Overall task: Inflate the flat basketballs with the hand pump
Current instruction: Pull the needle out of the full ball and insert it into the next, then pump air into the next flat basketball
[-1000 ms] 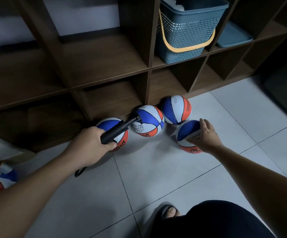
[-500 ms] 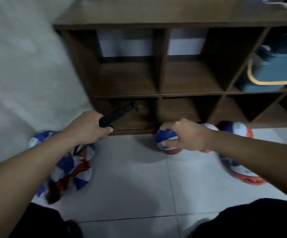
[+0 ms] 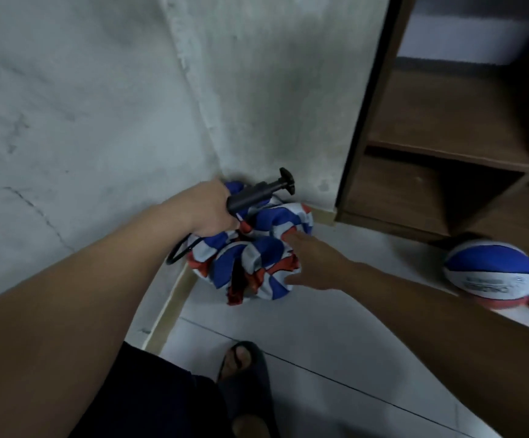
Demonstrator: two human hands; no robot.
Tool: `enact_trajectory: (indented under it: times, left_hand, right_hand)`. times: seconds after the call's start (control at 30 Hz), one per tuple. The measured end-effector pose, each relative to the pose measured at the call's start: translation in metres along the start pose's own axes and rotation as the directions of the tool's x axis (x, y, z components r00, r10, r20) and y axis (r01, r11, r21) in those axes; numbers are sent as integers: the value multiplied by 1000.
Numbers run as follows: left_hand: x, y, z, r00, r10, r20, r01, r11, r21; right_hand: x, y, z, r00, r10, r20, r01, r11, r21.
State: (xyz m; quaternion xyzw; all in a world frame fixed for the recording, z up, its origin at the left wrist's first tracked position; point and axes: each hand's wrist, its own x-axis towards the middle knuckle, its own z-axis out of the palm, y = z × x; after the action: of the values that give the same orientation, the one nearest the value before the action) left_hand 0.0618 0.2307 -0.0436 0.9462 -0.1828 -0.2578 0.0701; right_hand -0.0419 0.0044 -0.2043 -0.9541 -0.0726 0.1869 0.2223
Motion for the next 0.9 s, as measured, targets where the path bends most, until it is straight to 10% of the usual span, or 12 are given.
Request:
enact_trajectory:
  times: [0.43,0.9]
  left_hand:
    - [11,-16,-7,999,-11,44,15,997,-79]
    - [10,112,-2,965,264,-3,-263,964,36]
  right_hand:
    - [31,0,41,994,84,-73,-72,986,152]
    - [-165,40,-37,927,341,-154,-293,917,270]
